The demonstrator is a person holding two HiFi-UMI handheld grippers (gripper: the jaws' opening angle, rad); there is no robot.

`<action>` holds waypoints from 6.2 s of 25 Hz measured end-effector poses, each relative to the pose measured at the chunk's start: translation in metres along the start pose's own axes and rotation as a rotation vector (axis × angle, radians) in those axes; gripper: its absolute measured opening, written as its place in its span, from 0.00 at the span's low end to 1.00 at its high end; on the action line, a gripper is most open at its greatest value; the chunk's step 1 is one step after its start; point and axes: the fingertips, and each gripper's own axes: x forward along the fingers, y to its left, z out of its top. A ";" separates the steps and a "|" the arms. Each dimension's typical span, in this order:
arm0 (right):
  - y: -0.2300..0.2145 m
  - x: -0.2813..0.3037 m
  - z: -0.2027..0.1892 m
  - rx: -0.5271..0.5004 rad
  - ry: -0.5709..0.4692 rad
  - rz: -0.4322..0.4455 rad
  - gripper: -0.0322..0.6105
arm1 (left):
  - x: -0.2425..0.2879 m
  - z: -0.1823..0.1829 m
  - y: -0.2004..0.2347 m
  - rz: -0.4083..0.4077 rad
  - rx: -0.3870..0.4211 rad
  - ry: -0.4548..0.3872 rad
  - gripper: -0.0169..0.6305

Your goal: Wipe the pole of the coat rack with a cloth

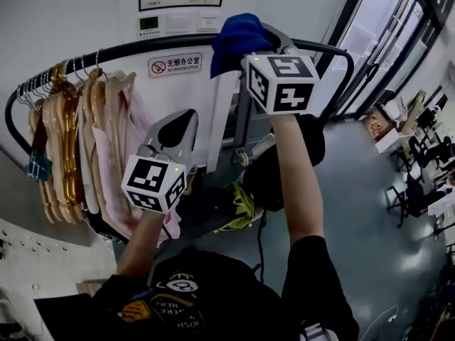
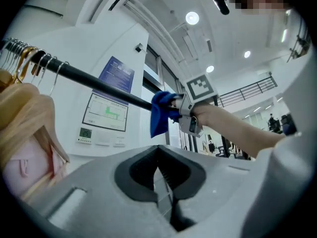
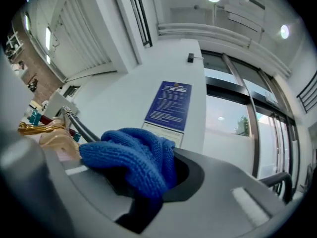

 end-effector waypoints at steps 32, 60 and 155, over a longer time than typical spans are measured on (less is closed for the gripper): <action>0.154 0.029 0.042 -0.348 -0.089 0.104 0.13 | -0.044 -0.009 0.031 0.126 -0.036 0.004 0.02; -0.201 -0.047 -0.052 0.057 0.070 -0.302 0.13 | 0.013 -0.012 -0.024 -0.060 -0.051 0.007 0.02; -0.162 -0.041 -0.039 0.237 -0.078 -0.144 0.14 | 0.003 -0.048 -0.020 -0.055 -0.108 0.085 0.02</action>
